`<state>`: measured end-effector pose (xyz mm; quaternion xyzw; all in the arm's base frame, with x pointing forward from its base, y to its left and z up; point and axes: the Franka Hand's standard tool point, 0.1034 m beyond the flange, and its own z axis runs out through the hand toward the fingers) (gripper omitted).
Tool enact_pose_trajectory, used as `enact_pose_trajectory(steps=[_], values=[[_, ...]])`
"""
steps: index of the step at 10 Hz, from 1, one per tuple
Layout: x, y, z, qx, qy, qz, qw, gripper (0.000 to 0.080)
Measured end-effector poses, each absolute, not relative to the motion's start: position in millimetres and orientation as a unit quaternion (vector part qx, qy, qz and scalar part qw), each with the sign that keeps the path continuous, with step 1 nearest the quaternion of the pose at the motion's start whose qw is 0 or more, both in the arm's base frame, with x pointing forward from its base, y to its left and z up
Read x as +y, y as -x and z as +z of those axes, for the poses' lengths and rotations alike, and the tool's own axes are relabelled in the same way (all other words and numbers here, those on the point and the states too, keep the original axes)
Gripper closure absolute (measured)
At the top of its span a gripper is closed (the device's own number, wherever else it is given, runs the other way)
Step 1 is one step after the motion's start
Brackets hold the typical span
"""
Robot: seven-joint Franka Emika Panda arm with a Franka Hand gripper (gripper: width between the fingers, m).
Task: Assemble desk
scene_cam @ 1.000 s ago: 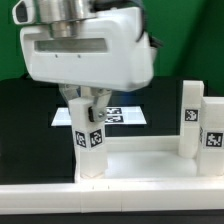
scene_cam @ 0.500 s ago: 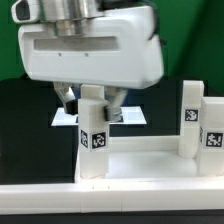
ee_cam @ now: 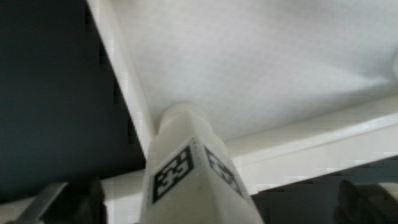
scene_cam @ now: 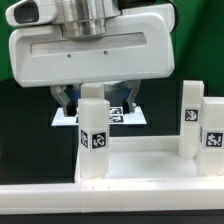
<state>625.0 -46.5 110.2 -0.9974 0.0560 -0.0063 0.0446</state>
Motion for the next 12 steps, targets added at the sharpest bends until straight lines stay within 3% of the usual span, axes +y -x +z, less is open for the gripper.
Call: enact_pose_trajectory(steps=[2, 5, 6, 7, 8, 9, 12], values=[[-47.5, -629.7, 113.7, -0.136, 0.990, -0.001, 0.034, 0.0151], [-52.5, -636.5, 115.6, -0.154, 0.988, -0.005, 0.031, 0.0151], [-52.9, -636.4, 115.5, -0.151, 0.988, -0.005, 0.031, 0.0245], [-52.9, -636.4, 115.2, -0.135, 0.990, -0.005, 0.031, 0.0419], [-53.0, -636.3, 114.9, -0.098, 0.995, -0.003, 0.031, 0.0419], [-54.6, -636.3, 114.8, -0.054, 0.998, -0.002, 0.031, 0.0509], [-53.6, -636.3, 115.0, 0.141, 0.990, 0.005, 0.029, 0.0509]])
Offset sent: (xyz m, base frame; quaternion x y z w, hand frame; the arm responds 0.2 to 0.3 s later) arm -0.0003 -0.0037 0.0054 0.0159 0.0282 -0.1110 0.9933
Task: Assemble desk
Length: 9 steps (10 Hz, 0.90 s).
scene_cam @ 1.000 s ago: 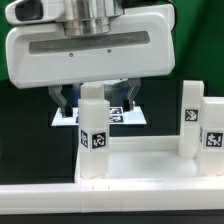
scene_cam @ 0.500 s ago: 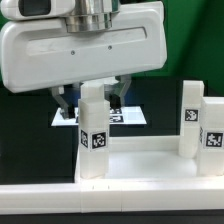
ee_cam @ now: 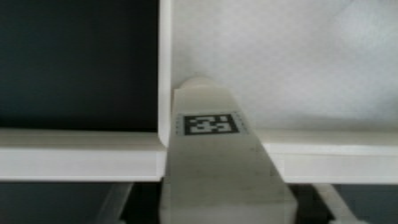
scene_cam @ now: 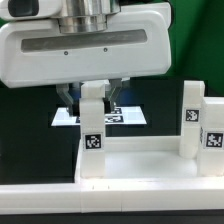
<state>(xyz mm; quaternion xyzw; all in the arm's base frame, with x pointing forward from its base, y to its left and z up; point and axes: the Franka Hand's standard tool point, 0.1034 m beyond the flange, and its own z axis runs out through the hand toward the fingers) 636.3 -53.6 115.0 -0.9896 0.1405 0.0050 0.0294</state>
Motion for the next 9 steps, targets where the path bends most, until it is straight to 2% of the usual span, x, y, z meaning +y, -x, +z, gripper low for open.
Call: enact_pose_trajectory(steps=[4, 6, 8, 9], values=[[-46.9, -638.0, 115.4, 0.478, 0.877, 0.039, 0.037, 0.0509], [-46.0, -638.4, 114.7, 0.545, 0.836, 0.042, 0.041, 0.0509], [-45.8, -638.4, 114.4, 0.548, 0.835, 0.040, 0.040, 0.0509], [-45.6, -638.5, 114.2, 0.516, 0.854, 0.038, 0.042, 0.0424]])
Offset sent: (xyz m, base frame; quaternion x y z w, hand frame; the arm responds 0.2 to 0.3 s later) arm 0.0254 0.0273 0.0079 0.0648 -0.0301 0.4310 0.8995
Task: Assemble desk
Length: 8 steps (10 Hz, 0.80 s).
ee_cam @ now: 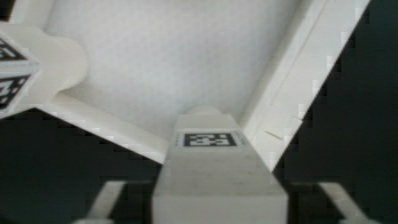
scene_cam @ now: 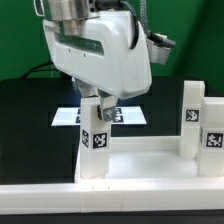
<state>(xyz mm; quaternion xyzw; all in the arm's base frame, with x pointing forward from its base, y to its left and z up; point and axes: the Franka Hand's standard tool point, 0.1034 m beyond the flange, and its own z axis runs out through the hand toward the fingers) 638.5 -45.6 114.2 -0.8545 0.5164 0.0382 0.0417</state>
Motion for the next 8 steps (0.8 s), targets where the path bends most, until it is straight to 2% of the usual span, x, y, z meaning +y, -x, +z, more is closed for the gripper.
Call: enact_pose_trajectory(steps=[1, 2, 3, 4, 7, 8], values=[[-44.6, -638.5, 113.4, 0.436, 0.898, 0.033, 0.045, 0.0287], [-42.7, -638.0, 112.8, 0.363, 0.930, 0.029, 0.048, 0.0194], [-41.9, -637.0, 111.2, 0.308, 0.950, 0.025, 0.050, 0.0194], [-42.7, -636.9, 111.1, 0.293, 0.954, 0.024, 0.050, 0.0156], [-44.2, -636.8, 110.9, 0.186, 0.981, 0.018, 0.050, 0.0151], [-47.4, -638.6, 112.4, 0.065, 0.997, 0.010, 0.039, 0.0150]])
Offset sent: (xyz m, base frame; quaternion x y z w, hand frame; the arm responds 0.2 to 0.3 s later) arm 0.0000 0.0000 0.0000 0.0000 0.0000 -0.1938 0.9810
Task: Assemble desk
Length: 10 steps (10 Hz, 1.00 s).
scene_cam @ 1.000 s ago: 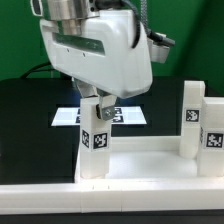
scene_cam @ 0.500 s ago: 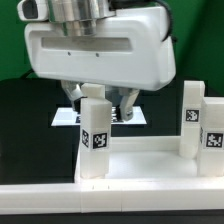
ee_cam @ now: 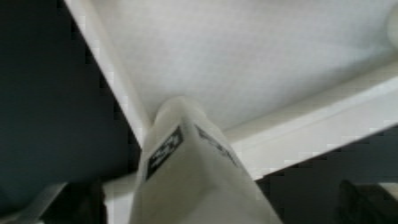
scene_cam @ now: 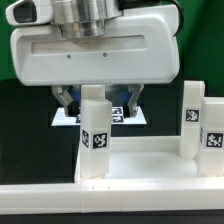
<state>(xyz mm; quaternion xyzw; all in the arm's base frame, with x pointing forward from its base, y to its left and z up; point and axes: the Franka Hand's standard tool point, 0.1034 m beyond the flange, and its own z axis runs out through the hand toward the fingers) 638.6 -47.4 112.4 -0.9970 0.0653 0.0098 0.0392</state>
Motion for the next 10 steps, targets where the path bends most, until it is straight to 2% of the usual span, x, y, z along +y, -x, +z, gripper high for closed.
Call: enact_pose_trajectory(steps=[1, 2, 5, 7, 10], values=[[-51.3, -640.0, 113.8, -0.052, 0.998, 0.003, 0.040, 0.0150], [-53.8, -638.3, 112.1, -0.090, 0.995, 0.003, 0.041, 0.0150], [-53.7, -638.2, 111.9, -0.073, 0.996, 0.004, 0.041, 0.0189], [-53.6, -638.3, 111.8, -0.026, 0.999, 0.006, 0.041, 0.0462], [-56.4, -638.2, 111.5, 0.083, 0.996, 0.009, 0.039, 0.0506]])
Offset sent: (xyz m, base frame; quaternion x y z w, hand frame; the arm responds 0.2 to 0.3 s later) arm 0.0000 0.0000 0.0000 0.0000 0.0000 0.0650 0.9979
